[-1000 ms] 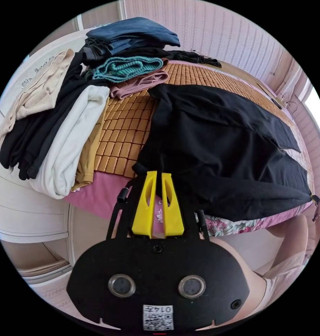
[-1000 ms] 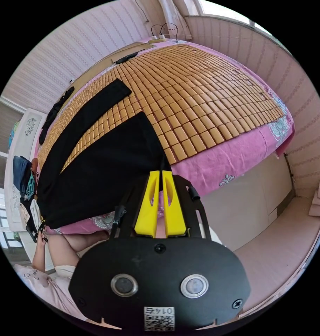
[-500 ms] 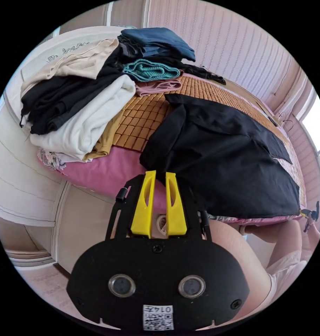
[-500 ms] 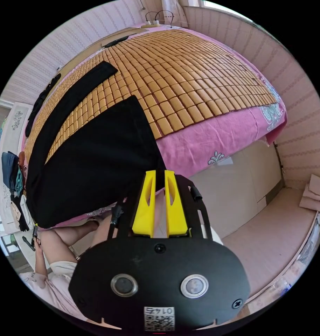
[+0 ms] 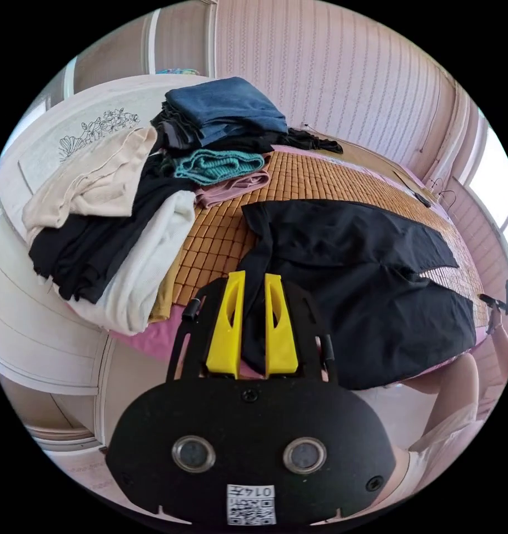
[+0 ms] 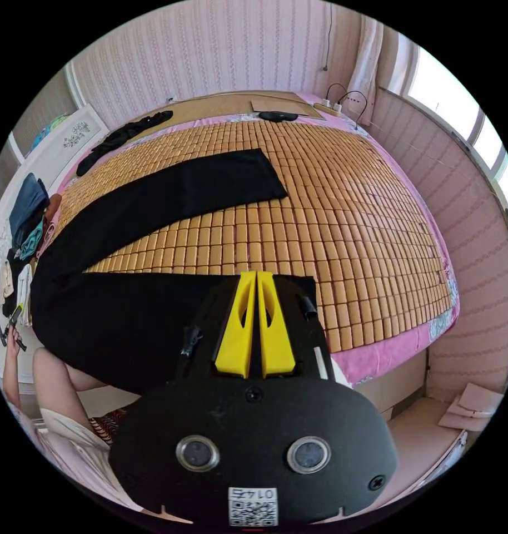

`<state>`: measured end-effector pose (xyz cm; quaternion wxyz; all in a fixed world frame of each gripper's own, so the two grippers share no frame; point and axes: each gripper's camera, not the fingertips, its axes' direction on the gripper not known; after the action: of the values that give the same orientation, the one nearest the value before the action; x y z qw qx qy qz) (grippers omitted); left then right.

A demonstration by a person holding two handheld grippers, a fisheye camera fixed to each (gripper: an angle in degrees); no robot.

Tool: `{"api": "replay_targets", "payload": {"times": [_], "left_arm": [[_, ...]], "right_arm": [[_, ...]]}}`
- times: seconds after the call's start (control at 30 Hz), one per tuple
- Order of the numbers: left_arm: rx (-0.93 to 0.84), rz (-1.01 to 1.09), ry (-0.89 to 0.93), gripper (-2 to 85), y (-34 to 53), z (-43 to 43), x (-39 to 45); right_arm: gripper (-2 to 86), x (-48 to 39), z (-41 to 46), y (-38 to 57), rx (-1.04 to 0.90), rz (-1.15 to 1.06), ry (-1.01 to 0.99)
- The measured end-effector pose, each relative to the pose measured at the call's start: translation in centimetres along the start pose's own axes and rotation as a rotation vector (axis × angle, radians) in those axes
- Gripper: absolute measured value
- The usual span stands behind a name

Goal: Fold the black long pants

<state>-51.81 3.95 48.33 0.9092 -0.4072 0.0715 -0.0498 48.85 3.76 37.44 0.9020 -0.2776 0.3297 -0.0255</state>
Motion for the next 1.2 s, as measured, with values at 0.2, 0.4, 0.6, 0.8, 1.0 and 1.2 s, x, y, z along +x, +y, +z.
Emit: {"api": "replay_targets", "payload": {"times": [0.2, 0.4, 0.6, 0.8, 1.0, 1.2], "left_arm": [[-0.046, 0.039, -0.035, 7.6, -6.7, 5.5, 3.4], [-0.151, 0.016, -0.155, 7.1, -9.0, 10.8, 6.9], [-0.112, -0.012, -0.221, 6.4, -9.0, 12.5, 7.9], [-0.139, 0.016, -0.187, 6.2, -9.8, 12.9, 8.8], [-0.123, 0.081, -0.165, 4.3, -7.5, 7.5, 10.7], [-0.059, 0.035, -0.171, 5.2, 2.0, -1.9, 9.3]], "right_arm": [[-0.2, -1.8, 4.9, -8.2, -0.016, 0.000, -0.052], [-0.2, -3.0, 10.3, -13.0, -0.083, 0.067, -0.031], [-0.4, -3.6, 11.8, -10.8, -0.092, 0.008, 0.161], [-0.4, -2.6, 12.6, -7.9, -0.107, -0.027, 0.302], [-0.2, -0.5, 6.3, -1.0, 0.100, 0.104, 0.043], [-0.2, 3.8, 0.8, 15.0, 0.135, 0.197, -0.230]]}}
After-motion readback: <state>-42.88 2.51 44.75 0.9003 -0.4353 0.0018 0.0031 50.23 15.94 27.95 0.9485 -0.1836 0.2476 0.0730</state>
